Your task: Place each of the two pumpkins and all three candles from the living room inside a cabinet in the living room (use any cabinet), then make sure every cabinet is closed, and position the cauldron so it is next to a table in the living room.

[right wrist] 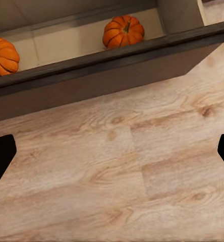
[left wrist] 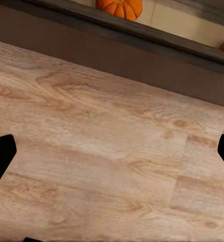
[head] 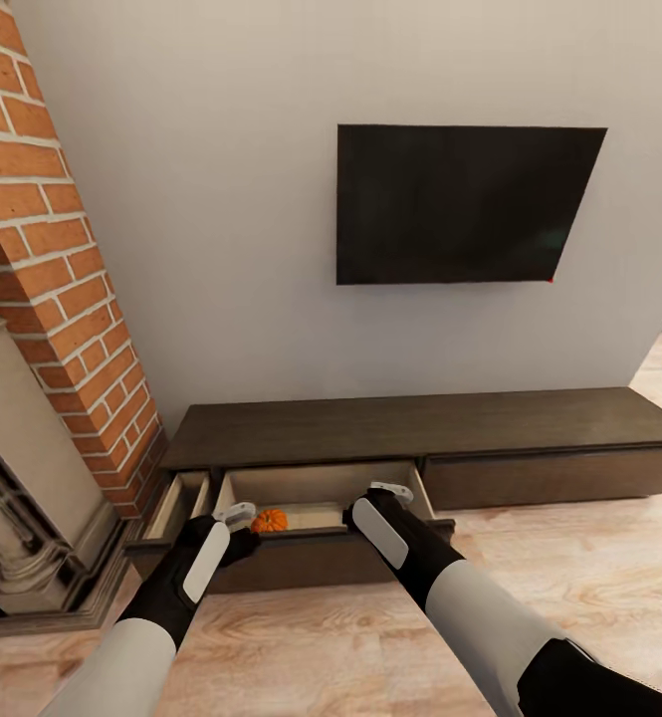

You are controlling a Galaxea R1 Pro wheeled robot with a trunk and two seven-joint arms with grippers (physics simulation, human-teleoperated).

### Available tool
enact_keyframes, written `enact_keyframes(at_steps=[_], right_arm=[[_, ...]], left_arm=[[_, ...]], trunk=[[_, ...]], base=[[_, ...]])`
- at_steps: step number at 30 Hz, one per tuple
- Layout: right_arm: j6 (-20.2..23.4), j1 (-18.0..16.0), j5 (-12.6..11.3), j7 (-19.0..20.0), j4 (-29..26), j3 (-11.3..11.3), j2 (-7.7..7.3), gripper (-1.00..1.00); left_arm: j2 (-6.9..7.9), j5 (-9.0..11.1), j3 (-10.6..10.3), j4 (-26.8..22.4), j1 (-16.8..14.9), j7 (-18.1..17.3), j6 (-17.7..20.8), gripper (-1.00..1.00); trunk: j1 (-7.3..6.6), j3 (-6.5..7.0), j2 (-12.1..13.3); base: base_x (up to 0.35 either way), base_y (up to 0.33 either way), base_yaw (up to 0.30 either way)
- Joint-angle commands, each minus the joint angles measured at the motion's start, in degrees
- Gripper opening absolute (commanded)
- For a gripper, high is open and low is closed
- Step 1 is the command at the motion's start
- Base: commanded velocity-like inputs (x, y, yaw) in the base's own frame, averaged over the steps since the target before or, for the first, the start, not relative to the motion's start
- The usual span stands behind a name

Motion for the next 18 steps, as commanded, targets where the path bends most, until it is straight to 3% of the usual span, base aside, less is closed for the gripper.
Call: enact_keyframes(at_steps=[1,10,18], right_arm=[[0.0,0.0,0.0,0.0,0.0,0.0,0.0,1.0],[-0.01,0.0,0.0,0.0,0.0,-0.01,0.0,1.0],[0.07,0.0,0.0,0.0,0.04,-0.01,0.0,1.0]], left_arm=[[-0.01,0.0,0.01,0.0,0.01,-0.01,0.0,1.0],[0.04,0.0,0.03,0.0,0.03,0.0,0.0,1.0],[-0.02,0.0,0.01,0.0,0.02,0.04,-0.16,1.0]], trunk=[[0.0,0.0,0.0],[1.32,-1.08,-2.41],[1.32,-1.08,-2.41]], base=[[-0.327,0.0,0.0],[-0.299,0.0,0.0],[-0.053,0.0,0.0]])
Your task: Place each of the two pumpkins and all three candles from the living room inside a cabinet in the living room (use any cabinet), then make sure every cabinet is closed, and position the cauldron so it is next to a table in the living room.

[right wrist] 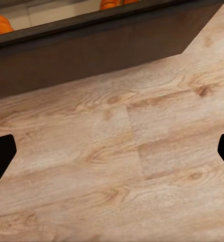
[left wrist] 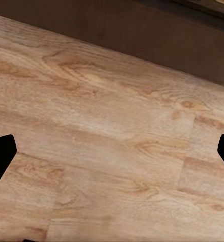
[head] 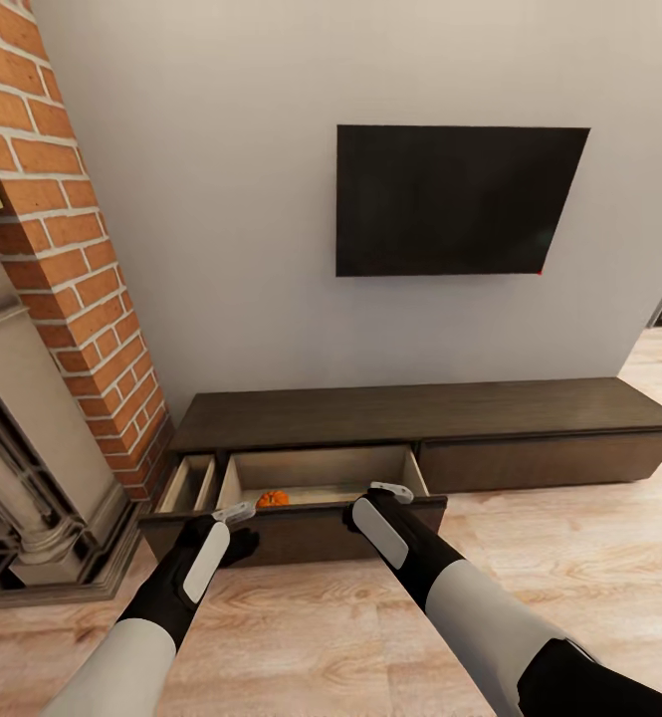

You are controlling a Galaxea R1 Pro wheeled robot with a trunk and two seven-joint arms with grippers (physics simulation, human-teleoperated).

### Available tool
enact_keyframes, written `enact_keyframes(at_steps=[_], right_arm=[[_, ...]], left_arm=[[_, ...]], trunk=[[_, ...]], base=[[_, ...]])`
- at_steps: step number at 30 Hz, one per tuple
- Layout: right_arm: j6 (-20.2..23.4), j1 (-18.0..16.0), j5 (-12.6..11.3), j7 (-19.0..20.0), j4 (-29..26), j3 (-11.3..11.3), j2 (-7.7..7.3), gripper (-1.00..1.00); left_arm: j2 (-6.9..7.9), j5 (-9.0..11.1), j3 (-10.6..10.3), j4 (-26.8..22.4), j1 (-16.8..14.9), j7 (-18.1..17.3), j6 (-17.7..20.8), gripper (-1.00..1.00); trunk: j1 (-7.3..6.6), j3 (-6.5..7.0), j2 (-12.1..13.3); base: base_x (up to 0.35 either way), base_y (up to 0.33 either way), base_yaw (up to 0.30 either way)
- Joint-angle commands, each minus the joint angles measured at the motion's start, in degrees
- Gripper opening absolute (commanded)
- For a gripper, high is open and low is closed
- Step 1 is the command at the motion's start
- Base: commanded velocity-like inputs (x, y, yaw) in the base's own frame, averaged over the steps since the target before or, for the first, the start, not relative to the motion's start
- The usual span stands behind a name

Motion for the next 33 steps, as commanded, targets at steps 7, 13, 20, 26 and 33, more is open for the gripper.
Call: enact_keyframes(at_steps=[7,13,20,26,33], right_arm=[[0.04,0.0,-0.04,0.0,0.04,0.0,0.0,1.0],[0.04,0.0,-0.05,0.0,0.04,0.0,0.0,1.0],[0.04,0.0,-0.03,0.0,0.04,0.0,0.0,1.0],[0.04,0.0,-0.01,0.0,0.03,0.0,0.0,1.0],[0.01,0.0,0.0,0.07,0.4,-0.17,0.0,1.0]], left_arm=[[0.05,0.0,0.02,-0.08,0.01,0.01,-0.02,1.0],[0.03,0.0,0.02,-0.09,0.01,0.01,0.04,1.0],[0.07,0.0,0.07,-0.09,0.01,0.0,-0.01,1.0],[0.05,-0.01,0.03,-0.08,0.01,0.01,-0.02,1.0],[0.08,-0.02,-0.02,0.04,0.01,0.01,-0.35,1.0]], trunk=[[1.54,-1.26,-2.81],[2.86,-2.33,-5.21],[4.39,-3.59,-8.02],[5.71,-4.67,-10.43],[7.25,-5.92,-13.24]], base=[[-0.001,0.0,0.0],[0.0,0.0,0.0],[-0.142,0.0,0.0],[-0.067,0.0,0.0],[-0.005,0.0,0.0]])
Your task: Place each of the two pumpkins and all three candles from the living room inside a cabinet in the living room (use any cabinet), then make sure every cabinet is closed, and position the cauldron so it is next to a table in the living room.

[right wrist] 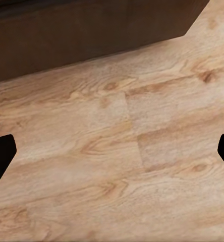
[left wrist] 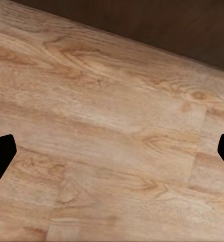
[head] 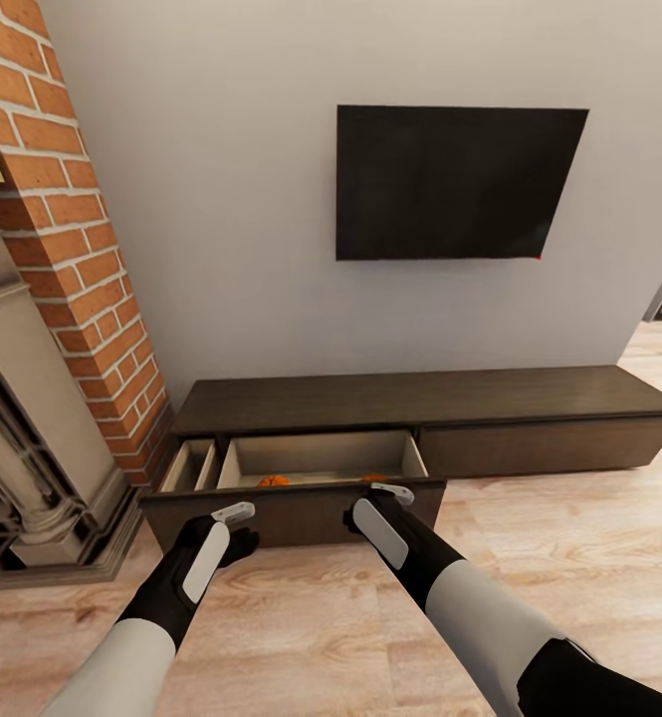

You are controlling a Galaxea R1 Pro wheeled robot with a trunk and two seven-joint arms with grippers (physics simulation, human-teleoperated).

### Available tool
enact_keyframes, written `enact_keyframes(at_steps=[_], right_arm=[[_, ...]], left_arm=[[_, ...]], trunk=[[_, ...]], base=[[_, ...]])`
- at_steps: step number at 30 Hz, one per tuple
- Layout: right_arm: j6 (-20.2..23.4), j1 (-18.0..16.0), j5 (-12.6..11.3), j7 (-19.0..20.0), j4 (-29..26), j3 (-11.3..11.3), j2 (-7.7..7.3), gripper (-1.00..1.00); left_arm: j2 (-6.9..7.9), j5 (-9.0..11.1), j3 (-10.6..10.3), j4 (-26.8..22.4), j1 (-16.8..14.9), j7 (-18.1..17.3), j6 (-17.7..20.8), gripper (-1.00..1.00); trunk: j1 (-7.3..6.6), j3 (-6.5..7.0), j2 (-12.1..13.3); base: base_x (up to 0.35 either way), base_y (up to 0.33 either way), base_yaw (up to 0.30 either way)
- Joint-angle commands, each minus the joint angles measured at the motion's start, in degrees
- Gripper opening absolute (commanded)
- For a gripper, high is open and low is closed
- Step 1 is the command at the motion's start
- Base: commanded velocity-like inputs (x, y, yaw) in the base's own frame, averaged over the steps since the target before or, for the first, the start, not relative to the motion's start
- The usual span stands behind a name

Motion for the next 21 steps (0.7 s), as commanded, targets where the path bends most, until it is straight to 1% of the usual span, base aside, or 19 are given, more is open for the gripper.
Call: enact_keyframes(at_steps=[1,10,12,15,16,19,21], right_arm=[[-0.05,0.0,0.02,0.01,0.09,0.0,0.0,1.0],[-0.58,0.0,0.46,0.03,1.48,0.09,0.0,1.0],[-2.0,0.0,0.54,0.46,2.63,0.13,0.0,1.0],[-4.33,0.0,0.72,3.45,3.92,0.32,0.0,1.0],[-4.85,0.0,0.78,5.24,4.36,0.42,0.0,1.0],[-5.59,0.04,0.86,9.68,5.5,0.69,0.0,1.0],[-5.77,0.15,0.98,10.98,6.12,0.75,0.0,1.0]], left_arm=[[0.03,0.01,0.02,0.02,0.0,0.0,-0.08,1.0],[0.1,-0.04,-0.35,0.1,-0.01,-0.25,-0.42,1.0],[0.09,-0.24,-0.54,0.24,0.0,-0.26,-0.49,1.0],[0.07,-0.48,-0.69,0.41,-0.01,-0.26,-0.56,1.0],[0.07,-0.52,-0.74,0.44,0.0,-0.26,-0.76,1.0],[0.08,-0.6,-0.87,0.48,0.0,-0.26,-1.95,1.0],[0.08,-0.65,-0.95,0.52,0.0,-0.3,-2.37,1.0]], trunk=[[0.23,-0.18,-0.42],[2.2,-1.8,-4.03],[2.64,-2.16,-4.83],[3.3,-2.7,-6.03],[3.52,-2.88,-6.43],[4.18,-3.42,-7.64],[4.62,-3.77,-8.44]], base=[[0.0,0.0,0.0],[0.0,0.0,0.0],[0.0,0.0,0.0],[0.0,0.0,0.0],[0.0,0.0,0.0],[0.0,0.0,0.0],[0.0,0.0,0.0]])
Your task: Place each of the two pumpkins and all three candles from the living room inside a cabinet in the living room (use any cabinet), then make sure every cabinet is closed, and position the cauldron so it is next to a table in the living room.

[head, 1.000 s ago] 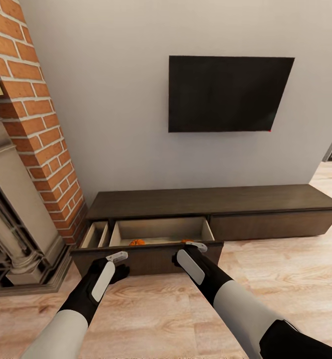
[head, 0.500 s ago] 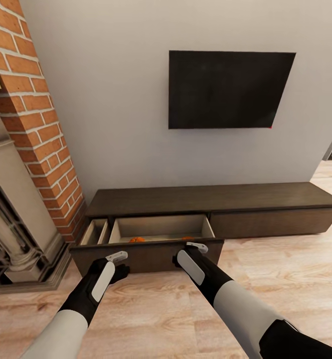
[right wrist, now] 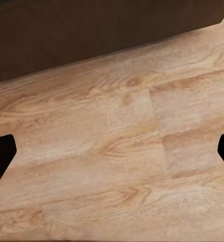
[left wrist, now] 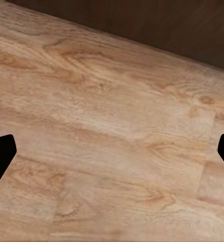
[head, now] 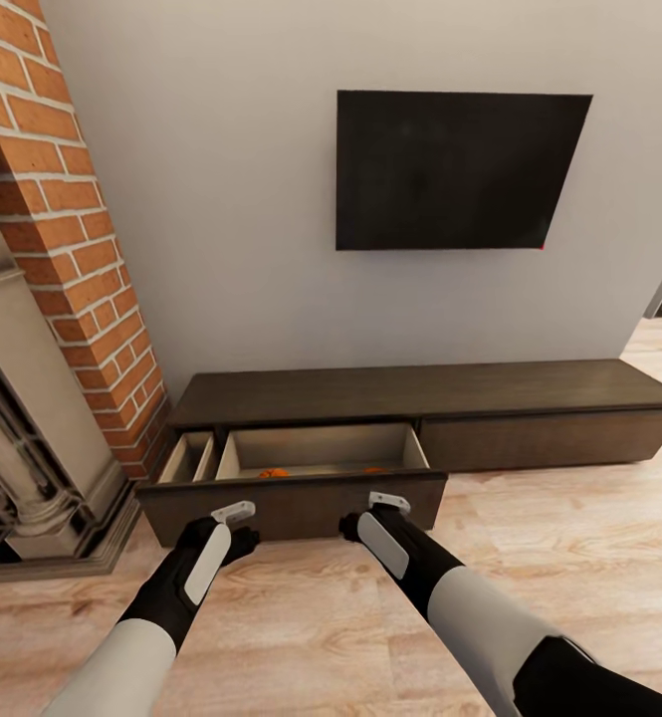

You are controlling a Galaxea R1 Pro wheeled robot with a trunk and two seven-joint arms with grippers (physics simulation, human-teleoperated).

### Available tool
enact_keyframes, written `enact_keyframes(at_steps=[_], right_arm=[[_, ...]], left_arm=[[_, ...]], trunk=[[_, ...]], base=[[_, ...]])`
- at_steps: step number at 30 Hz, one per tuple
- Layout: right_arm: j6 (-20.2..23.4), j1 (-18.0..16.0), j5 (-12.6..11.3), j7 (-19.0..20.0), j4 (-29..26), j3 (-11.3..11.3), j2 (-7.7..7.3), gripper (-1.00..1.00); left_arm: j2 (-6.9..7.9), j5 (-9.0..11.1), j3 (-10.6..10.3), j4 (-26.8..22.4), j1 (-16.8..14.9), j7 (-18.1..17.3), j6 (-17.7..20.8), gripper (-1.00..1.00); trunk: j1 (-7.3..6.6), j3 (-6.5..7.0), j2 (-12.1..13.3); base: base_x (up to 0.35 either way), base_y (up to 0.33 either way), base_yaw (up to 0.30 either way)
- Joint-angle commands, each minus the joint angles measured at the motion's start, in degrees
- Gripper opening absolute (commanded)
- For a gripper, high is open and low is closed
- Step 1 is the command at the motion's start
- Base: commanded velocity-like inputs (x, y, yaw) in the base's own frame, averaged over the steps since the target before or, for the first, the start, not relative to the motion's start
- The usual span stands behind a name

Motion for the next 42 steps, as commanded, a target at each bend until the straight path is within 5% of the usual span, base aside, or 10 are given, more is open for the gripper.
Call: enact_keyframes(at_steps=[1,6,9,17,23,36,42], right_arm=[[-0.06,0.02,0.14,0.22,0.15,0.01,0.0,1.0],[-4.45,0.0,4.96,1.0,1.22,0.04,0.0,1.0],[-7.96,-0.05,7.93,2.78,1.74,0.04,-0.19,1.0],[-11.3,0.16,9.11,11.31,2.27,-0.03,-3.33,1.0],[-13.52,0.34,9.15,12.5,2.36,-0.13,-4.95,1.0],[-18.88,2.46,12.64,14.17,3.72,-0.13,-5.11,1.0],[-26.06,2.72,14.23,14.77,7.1,-0.17,-5.17,1.0]], left_arm=[[0.0,-0.01,-0.01,0.05,0.0,-0.01,-0.08,1.0],[0.0,-0.03,-0.66,0.77,0.0,-0.1,-3.17,1.0],[0.05,-0.03,-3.47,2.65,0.0,-0.13,-6.25,1.0],[0.15,0.04,-9.62,4.5,0.0,-0.15,-11.59,1.0],[0.12,0.03,-10.24,4.62,0.08,-0.15,-12.05,1.0],[-0.08,0.05,-10.42,4.65,0.26,-0.15,-14.51,1.0],[-0.04,0.0,-10.41,4.64,0.26,-0.15,-14.61,1.0]], trunk=[[0.23,-0.18,-0.42],[1.32,-1.08,-2.42],[1.98,-1.62,-3.63],[3.74,-3.06,-6.83],[5.06,-4.13,-9.24],[7.91,-6.47,-14.45],[9.23,-7.54,-16.86]], base=[[0.0,0.0,0.0],[0.0,0.0,0.0],[0.0,0.0,0.0],[0.0,0.0,0.0],[0.0,0.0,0.0],[0.0,0.0,0.0],[0.0,0.0,0.0]])
